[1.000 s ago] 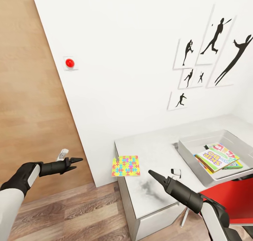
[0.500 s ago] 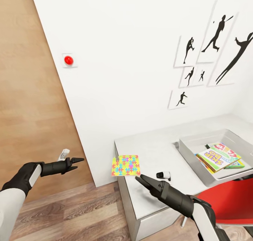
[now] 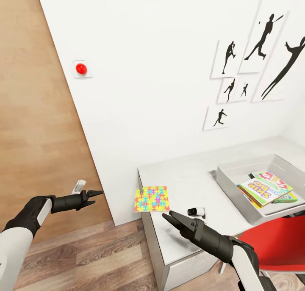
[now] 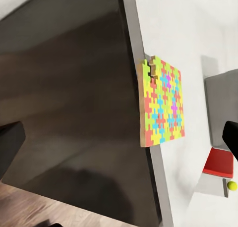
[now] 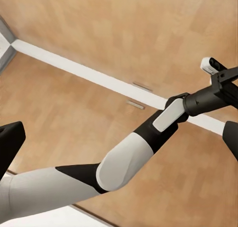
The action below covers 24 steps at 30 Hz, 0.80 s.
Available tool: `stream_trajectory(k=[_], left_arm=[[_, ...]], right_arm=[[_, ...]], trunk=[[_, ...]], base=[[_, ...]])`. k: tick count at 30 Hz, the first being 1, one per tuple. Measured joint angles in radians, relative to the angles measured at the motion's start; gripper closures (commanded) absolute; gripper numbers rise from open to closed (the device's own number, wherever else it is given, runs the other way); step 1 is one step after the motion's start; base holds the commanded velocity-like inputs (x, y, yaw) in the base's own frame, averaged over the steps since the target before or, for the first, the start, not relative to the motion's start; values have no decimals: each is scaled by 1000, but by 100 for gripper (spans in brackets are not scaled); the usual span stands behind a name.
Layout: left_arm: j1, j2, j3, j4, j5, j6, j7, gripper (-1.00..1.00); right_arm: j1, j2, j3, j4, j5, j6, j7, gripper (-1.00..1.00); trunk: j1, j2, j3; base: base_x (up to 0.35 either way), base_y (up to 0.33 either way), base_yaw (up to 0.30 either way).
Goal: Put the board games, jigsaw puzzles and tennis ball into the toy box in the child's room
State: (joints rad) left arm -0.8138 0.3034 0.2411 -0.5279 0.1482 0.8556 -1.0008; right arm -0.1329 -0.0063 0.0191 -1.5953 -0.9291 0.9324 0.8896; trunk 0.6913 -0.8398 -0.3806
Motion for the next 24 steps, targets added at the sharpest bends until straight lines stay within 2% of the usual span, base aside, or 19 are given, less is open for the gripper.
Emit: stream_trajectory(k=[5,12,14,24], left_arm=[[0,-3,0,0,0,1,0,-100],[0,-18,-1,0,0,1,-4,-100],[0,-27,-1,0,0,2,-16,-100],[0,-42,-5,0,-6,1,-158,-100]], right_arm=[[0,0,1,0,0,0,-1,-100],[0,1,10,0,-1,0,0,-100],[0,1,12,0,-1,1,0,-100],[0,0,14,0,-1,1,1,-100]], trunk=[[19,-35,-16],[46,-84,-38],[46,-84,-38],[46,-84,-38]], base=[[0,0,0],[0,0,0],[0,0,0],[0,0,0]])
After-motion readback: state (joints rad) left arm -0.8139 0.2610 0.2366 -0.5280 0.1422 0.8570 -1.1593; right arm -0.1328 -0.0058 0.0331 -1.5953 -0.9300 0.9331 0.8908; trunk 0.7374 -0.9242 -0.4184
